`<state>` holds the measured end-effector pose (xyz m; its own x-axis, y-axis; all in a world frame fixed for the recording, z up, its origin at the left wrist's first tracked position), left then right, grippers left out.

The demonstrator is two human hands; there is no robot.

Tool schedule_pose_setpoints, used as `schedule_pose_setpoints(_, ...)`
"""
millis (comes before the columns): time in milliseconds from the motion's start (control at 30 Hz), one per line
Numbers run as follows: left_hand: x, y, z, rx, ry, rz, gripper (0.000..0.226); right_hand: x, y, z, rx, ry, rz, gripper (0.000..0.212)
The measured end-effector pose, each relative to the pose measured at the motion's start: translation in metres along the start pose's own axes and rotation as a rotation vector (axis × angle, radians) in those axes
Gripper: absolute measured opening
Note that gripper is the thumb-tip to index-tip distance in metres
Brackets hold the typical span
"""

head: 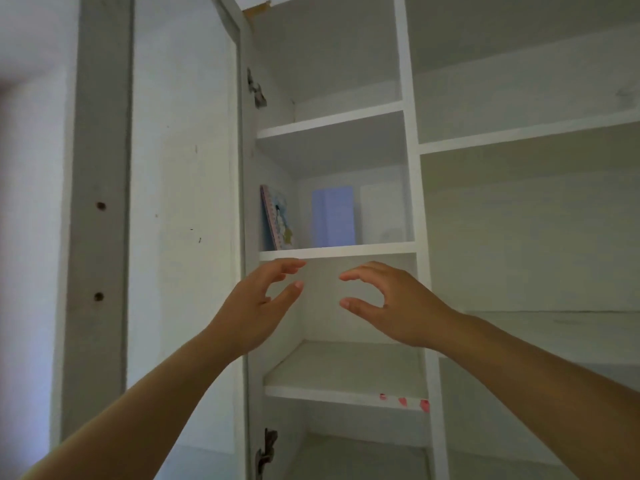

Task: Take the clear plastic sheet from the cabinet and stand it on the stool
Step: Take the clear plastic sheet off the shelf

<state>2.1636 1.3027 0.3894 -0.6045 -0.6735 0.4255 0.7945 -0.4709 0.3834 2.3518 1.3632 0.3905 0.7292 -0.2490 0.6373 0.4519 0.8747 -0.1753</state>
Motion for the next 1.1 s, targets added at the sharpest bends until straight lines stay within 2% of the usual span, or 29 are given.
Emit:
schedule_pose_setpoints(467,-0.059,-0.108,0.139,-0.161,0.18,0.02,0.03,-0.035,0.079,0.128,0.015,0.221,-0.049,0.039)
schedule_pose_setpoints(667,-0.065,-0.137,0.175,-0.165,0.278,0.052,0.031,-0.045,0.107,0.166,0.014,0.237,-0.092,0.041)
schedule_pose_setpoints(800,-0.072,-0.148,0.19,-0.185,0.262,0.143,0.031,-0.046,0.116,0.186,0.018,0.274,-0.104,0.04)
schedule_pose_setpoints(933,-0.08,-0.158,0.202,-0.181,0.27,0.131,0.031,-0.046,0.132,0.199,0.016,0.274,-0.154,0.043)
schedule_pose_setpoints(1100,-0.093,-0.135,0.233,-0.27,0.253,0.117,0.032,-0.03,0.153,0.222,-0.014,0.287,-0.226,0.045)
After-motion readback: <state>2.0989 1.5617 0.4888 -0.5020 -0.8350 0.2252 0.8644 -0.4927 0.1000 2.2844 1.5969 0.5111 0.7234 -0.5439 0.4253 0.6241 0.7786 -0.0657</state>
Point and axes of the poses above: each hand's wrist, its own z-axis towards the middle knuckle, its own x-axis out of the back of the hand, y = z × x, the point moved 4 cm from there along z, towards the middle knuckle, and after that the axes turned 3 degrees about y, right-handed, at the moved point
